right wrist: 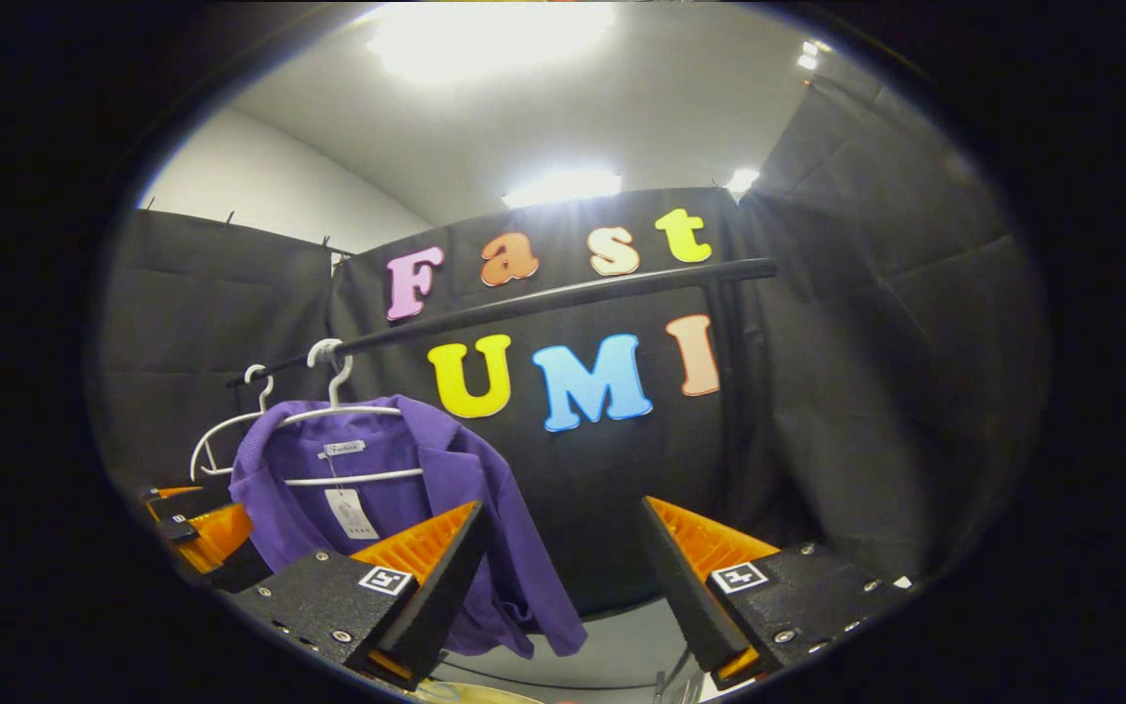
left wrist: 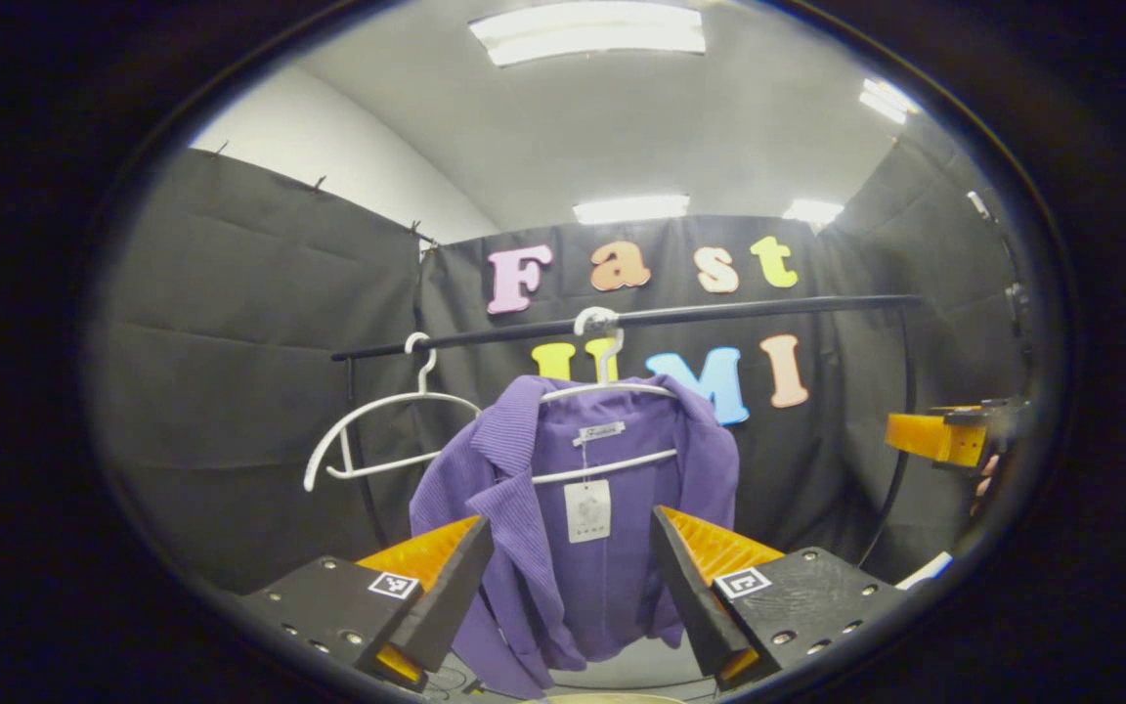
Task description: Grasp the clothes on the hanger with both hands and then place them into the laundry hamper below.
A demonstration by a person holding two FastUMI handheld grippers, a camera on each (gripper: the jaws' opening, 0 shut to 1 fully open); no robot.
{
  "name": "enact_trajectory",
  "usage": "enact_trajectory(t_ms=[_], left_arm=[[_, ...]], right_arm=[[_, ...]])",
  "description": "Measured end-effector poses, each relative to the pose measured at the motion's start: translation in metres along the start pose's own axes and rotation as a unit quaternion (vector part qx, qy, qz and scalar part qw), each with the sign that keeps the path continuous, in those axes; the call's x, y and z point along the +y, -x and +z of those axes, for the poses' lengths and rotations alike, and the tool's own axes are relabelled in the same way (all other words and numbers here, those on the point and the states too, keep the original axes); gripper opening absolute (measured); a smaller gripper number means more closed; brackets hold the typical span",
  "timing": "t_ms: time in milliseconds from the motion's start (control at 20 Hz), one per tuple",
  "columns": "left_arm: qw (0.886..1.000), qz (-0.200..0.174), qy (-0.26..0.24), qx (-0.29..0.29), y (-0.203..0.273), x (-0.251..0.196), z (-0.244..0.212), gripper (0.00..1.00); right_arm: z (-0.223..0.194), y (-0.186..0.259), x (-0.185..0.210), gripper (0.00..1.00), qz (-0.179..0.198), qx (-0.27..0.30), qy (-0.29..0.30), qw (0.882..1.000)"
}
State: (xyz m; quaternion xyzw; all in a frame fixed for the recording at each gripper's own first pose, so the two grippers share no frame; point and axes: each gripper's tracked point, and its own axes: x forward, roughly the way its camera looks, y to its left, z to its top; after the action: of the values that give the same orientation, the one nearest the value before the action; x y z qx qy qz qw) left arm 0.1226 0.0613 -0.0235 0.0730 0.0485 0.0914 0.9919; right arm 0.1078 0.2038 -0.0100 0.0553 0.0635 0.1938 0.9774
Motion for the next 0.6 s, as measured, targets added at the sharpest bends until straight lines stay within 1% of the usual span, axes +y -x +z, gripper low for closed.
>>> enact_trajectory(t_ms=[100, 200, 300, 400, 550, 600], left_arm=[[1.000, 0.003, 0.008, 0.009, -0.011, -0.002, -0.002, 0.97], [1.000, 0.023, 0.007, 0.020, -0.024, 0.010, -0.009, 0.97], [0.999, 0.042, 0.008, 0.023, -0.036, 0.021, -0.011, 0.96], [0.997, 0.067, 0.016, 0.037, -0.053, 0.030, -0.019, 0.97], [0.994, 0.092, 0.025, 0.048, -0.074, 0.043, -0.027, 0.97], [0.993, 0.098, 0.026, 0.054, -0.082, 0.045, -0.032, 0.96]], right_arm=[[0.005, -0.026, 0.019, 0.95, 0.030, -0.007, 0.000, 1.000], [0.003, -0.052, 0.035, 0.95, 0.055, -0.003, -0.006, 0.998], [-0.006, -0.077, 0.051, 0.95, 0.079, 0.015, -0.023, 0.997], [-0.016, -0.102, 0.062, 0.96, 0.091, 0.031, -0.018, 0.995], [-0.031, -0.135, 0.080, 0.96, 0.104, 0.043, 0.017, 0.993], [-0.037, -0.144, 0.085, 0.97, 0.106, 0.048, 0.020, 0.993]])
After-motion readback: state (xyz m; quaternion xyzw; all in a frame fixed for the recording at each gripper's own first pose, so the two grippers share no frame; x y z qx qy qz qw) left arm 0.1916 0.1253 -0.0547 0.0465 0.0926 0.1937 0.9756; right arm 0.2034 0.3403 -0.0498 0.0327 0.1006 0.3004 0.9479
